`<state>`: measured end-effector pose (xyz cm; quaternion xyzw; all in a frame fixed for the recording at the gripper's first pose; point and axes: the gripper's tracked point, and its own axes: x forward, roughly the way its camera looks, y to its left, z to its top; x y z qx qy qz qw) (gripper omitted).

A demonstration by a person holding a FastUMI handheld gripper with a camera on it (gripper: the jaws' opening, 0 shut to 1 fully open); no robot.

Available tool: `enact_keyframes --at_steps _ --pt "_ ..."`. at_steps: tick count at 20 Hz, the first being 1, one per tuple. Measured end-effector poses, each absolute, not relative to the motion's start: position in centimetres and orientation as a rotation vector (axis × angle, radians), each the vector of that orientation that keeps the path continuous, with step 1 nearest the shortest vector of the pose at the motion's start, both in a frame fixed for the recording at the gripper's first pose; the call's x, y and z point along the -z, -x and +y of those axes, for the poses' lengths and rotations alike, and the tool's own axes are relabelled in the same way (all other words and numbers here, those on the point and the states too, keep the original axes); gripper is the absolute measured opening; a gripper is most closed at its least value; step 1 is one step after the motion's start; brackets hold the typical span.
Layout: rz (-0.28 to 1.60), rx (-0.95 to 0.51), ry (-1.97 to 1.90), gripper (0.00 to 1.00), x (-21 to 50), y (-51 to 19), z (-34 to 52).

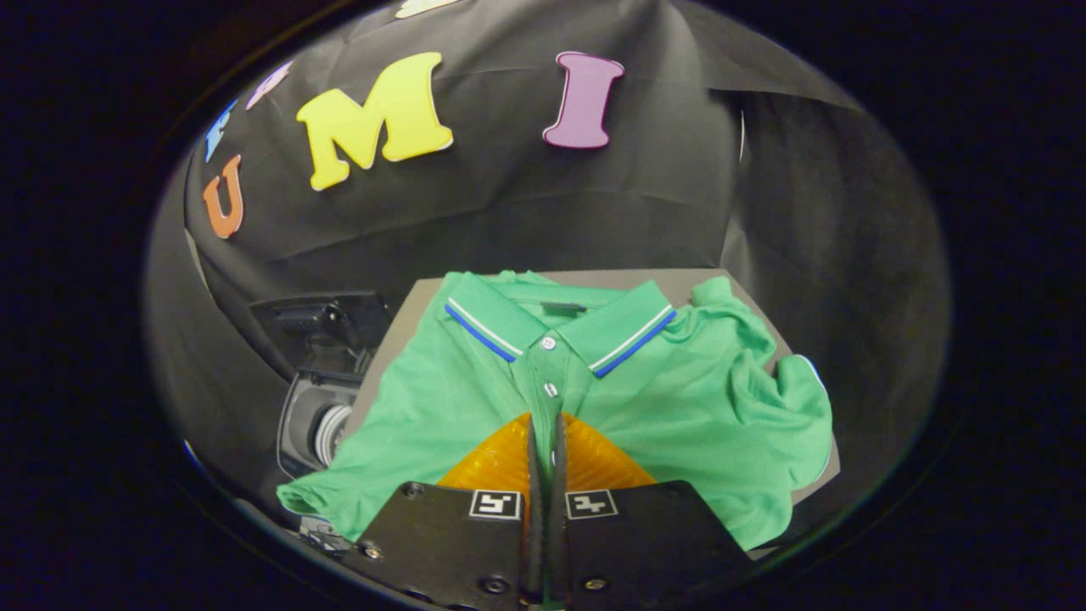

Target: Put the clothes into the washing machine and then close the washing machine lid.

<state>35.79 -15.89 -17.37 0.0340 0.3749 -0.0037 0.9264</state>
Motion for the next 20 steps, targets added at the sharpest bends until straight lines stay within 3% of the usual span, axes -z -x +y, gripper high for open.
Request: enact_keyframes --at_steps 10,20 --pt "0.611 -0.254 -0.108 0.06 6.6 -36.1 -5.1" --pt "0.580 -0.509 -0.142 0.06 2.8 -36.8 10.1"
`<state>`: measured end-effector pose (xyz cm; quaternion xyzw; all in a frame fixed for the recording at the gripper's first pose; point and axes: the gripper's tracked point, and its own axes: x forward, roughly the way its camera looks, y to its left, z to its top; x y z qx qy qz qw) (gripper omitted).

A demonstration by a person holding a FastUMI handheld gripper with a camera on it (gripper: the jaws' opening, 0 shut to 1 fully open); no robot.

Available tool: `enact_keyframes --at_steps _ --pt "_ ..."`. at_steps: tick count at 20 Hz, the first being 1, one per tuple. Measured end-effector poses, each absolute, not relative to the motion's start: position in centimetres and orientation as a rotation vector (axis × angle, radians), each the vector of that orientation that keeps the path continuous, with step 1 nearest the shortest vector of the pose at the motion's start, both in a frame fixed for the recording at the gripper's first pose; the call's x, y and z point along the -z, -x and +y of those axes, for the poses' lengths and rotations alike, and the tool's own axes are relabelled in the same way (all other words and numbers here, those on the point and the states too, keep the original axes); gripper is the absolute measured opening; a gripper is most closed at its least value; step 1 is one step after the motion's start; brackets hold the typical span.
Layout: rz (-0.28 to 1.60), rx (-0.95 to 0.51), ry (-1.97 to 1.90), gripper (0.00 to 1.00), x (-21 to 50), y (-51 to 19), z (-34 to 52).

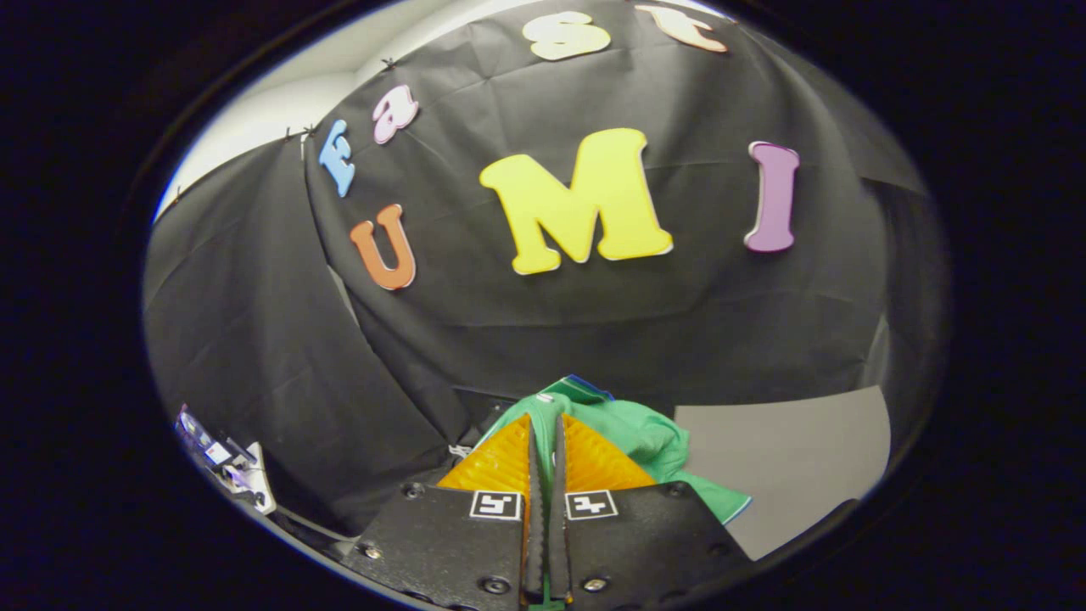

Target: Put the clothes into the washing machine and then close the washing machine lid.

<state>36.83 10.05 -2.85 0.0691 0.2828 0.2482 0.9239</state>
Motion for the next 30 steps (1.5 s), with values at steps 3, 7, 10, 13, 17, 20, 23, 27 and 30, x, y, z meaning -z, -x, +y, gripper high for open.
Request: enact_keyframes --at_steps 3,7,10,13,17,20,23,27,30 --pt "0.596 -0.531 -0.127 0.06 4.0 -37.7 14.0" --pt "0.653 -0.557 -0.124 0.06 6.7 -37.8 18.6" --pt "0.695 -0.559 -0.106 0.06 9.2 -38.0 21.3" --pt "0.748 -0.543 -0.105 0.06 11.8 -38.1 23.3" --pt "0.799 -0.511 -0.090 0.06 15.3 -38.1 25.1" --pt "0.838 -0.464 -0.095 0.06 18.0 -38.6 25.6" --pt "0.874 -0.411 -0.101 0.06 21.2 -38.6 25.8" --pt "0.931 -0.348 -0.105 0.06 25.4 -38.7 25.4" --pt "0.945 -0.317 -0.113 0.06 28.0 -38.7 25.0"
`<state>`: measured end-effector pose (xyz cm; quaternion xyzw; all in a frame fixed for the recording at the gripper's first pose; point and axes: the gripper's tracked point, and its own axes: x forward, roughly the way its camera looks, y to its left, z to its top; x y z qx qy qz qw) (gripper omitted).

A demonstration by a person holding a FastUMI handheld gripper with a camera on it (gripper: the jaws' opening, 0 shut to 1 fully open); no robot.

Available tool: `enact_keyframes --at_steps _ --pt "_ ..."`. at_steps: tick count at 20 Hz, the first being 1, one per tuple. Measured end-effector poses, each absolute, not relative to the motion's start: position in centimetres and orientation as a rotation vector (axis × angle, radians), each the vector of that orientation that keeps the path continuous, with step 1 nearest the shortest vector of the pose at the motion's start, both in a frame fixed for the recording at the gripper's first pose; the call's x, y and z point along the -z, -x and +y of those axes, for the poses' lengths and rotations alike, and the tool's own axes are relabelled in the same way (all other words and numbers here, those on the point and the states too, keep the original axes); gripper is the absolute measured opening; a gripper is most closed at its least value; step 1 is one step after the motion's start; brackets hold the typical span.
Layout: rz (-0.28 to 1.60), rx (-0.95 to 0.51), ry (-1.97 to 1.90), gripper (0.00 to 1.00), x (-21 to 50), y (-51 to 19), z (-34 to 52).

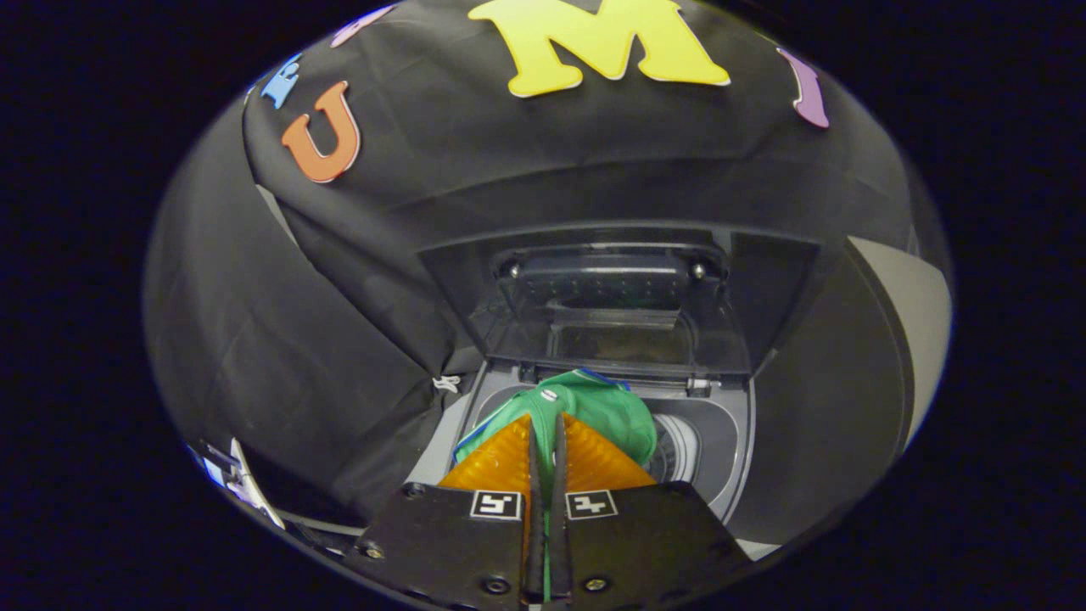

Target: Put the clothes into the washing machine and then close the washing machine lid.

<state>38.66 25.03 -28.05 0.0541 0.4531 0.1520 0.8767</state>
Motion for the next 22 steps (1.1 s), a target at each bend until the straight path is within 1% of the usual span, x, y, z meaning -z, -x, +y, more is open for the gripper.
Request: enact_keyframes --at_steps 7,11,22 --pt "0.944 -0.202 -0.123 0.06 33.4 -39.5 23.7" --pt "0.963 -0.162 -0.127 0.06 35.8 -39.2 22.8" --pt "0.995 -0.150 -0.120 0.06 38.3 -40.3 22.5"
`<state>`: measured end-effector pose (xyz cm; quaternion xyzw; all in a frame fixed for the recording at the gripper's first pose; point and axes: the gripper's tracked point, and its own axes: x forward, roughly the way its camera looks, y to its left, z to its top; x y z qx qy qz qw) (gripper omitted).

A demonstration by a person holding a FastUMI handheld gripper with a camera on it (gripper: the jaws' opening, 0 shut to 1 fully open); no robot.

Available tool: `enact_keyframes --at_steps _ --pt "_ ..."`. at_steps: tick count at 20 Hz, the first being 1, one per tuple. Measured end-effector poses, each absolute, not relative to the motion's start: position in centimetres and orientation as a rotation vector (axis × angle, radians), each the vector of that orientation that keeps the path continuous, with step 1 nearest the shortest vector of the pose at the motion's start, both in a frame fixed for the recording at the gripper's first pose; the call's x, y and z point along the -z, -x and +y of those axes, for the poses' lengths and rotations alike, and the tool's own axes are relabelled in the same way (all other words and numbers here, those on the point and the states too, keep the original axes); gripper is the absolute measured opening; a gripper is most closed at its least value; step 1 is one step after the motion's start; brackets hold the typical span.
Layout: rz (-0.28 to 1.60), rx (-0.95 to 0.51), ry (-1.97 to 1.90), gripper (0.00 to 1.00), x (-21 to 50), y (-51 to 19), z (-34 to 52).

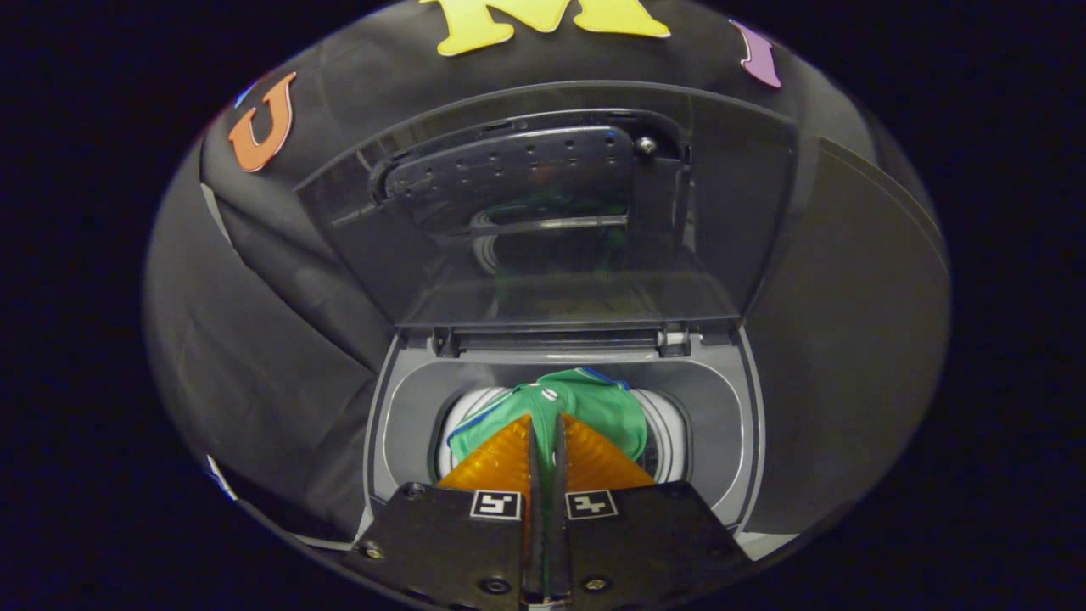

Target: Put the clothes into the washing machine and then close the washing machine lid.

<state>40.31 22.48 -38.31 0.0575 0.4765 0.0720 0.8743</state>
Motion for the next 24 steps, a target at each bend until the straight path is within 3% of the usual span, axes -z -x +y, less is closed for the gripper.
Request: enact_keyframes --at_steps 3,5,8,15,24 --pt "1.072 -0.207 -0.100 0.07 40.0 -39.5 23.0" --pt "1.101 -0.232 -0.091 0.17 40.7 -38.7 23.2" --pt "1.095 -0.217 -0.076 0.86 40.8 -38.5 22.7" --pt "1.013 -0.300 -0.024 0.83 36.3 -39.1 23.3" --pt "0.749 -0.385 -0.039 0.83 20.6 -45.5 25.3"
